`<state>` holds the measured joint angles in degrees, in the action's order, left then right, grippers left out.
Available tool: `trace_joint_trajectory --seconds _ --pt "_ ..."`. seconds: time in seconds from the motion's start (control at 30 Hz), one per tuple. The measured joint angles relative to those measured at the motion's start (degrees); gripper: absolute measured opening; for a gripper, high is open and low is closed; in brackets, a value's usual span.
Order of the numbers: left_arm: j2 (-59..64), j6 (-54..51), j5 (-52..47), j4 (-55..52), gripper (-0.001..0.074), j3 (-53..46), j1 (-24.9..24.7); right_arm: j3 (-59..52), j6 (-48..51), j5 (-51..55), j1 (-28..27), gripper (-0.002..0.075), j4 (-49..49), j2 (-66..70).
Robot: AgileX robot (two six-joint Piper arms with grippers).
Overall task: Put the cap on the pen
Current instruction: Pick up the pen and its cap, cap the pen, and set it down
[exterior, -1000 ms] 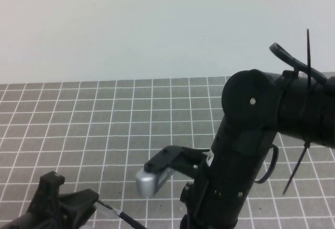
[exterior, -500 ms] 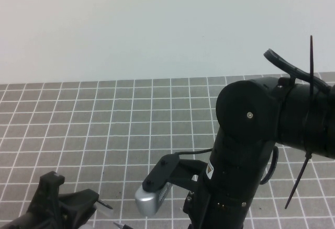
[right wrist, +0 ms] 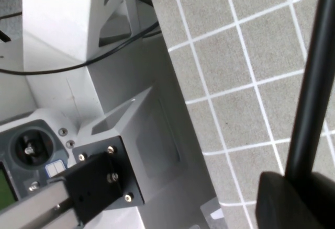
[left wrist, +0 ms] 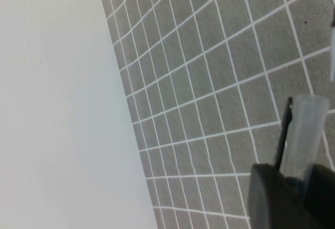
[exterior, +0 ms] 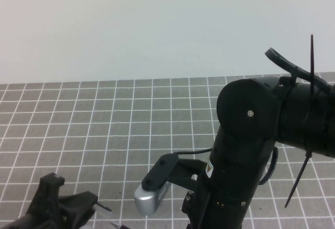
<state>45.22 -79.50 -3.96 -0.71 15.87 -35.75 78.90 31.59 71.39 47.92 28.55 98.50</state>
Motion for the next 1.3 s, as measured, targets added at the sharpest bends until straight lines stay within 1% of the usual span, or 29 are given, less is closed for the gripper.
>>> trace_joint_trajectory --seconds 0.1,0.23,0.37,0.4,0.6,0.93,1.07,1.3 --pt "0.0 0.0 0.0 0.0 0.0079 0.0 -0.5 0.2 0.0 -0.4 0.0 -0.0003 0.4 0.7" --pt "0.0 0.0 -0.1 0.0 0.0079 0.0 -2.4 1.5 -0.1 -0.5 0.0 -0.0003 1.2 1.7" --pt "0.0 0.0 -0.9 0.0 0.0078 0.0 -2.6 2.2 -0.3 2.1 0.0 -0.0003 1.0 1.8" --pt "0.0 0.0 -1.0 -0.5 0.0078 0.0 -2.4 2.2 -0.3 3.4 0.0 -0.0003 0.6 1.8" --pt "0.0 0.3 -1.9 -1.3 0.0078 0.0 -2.3 2.2 -3.2 3.5 0.0 -0.0003 -2.5 1.8" --pt "0.0 1.1 -1.9 -1.3 0.0078 0.0 -2.3 1.6 -3.2 3.5 0.0 -0.0003 -2.8 1.8" --pt "0.0 3.4 -1.9 -1.3 0.0078 0.0 -2.3 1.6 -3.2 3.5 0.0 -0.0003 -2.8 1.8" --pt "0.0 3.7 -1.9 -2.4 0.0078 0.0 0.2 1.6 -3.2 3.5 0.0 -0.0003 -2.9 0.1"
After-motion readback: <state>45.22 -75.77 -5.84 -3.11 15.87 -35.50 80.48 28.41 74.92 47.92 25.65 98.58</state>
